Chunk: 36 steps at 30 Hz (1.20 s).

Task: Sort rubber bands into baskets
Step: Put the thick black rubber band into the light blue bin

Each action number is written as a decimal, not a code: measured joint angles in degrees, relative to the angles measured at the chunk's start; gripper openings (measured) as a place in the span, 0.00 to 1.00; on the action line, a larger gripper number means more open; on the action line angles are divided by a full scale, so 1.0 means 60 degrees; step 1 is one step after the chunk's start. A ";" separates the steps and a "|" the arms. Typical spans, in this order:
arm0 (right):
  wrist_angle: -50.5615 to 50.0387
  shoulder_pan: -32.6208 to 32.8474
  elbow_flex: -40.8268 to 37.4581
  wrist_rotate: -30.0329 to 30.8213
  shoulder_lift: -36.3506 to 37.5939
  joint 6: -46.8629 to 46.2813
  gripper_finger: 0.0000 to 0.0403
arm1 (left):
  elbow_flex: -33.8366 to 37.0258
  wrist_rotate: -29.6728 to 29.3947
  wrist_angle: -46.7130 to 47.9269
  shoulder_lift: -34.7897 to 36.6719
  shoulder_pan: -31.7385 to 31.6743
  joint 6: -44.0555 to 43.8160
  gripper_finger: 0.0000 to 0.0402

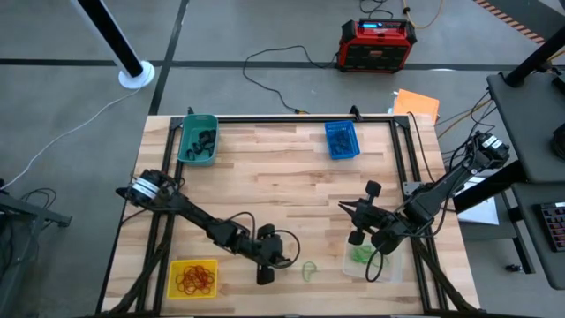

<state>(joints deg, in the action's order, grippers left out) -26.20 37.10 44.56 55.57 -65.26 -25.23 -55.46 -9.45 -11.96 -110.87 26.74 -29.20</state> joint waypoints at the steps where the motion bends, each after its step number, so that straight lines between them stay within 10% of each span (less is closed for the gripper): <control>1: -0.0003 0.0000 0.0000 0.0000 0.0001 0.0000 0.04 | 0.0000 0.0000 -0.0004 0.0044 -0.0001 0.0054 0.00; 11: -0.0010 0.0000 0.0000 0.0000 0.0001 0.0000 0.04 | 0.0000 -0.0540 0.2218 0.1078 -0.0502 0.0390 0.00; 20: 0.0023 -0.0004 0.0000 0.0004 0.0001 0.0000 0.04 | 0.0000 -0.4103 0.7817 0.3657 -0.1885 -0.0470 0.00; 27: 0.0024 -0.0032 0.0000 0.0018 -0.0003 0.0000 0.04 | 0.0004 -0.6256 1.1383 0.5834 -0.4952 -0.1151 0.00; 36: 0.0027 -0.0304 0.0000 0.0018 -0.0010 0.0073 0.04 | 0.0143 -0.5849 1.1599 0.6312 -1.0129 0.0261 0.00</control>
<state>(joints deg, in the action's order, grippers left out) -26.04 35.28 44.56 55.68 -65.32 -24.80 -54.60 -44.55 57.64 -72.99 -34.03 -27.63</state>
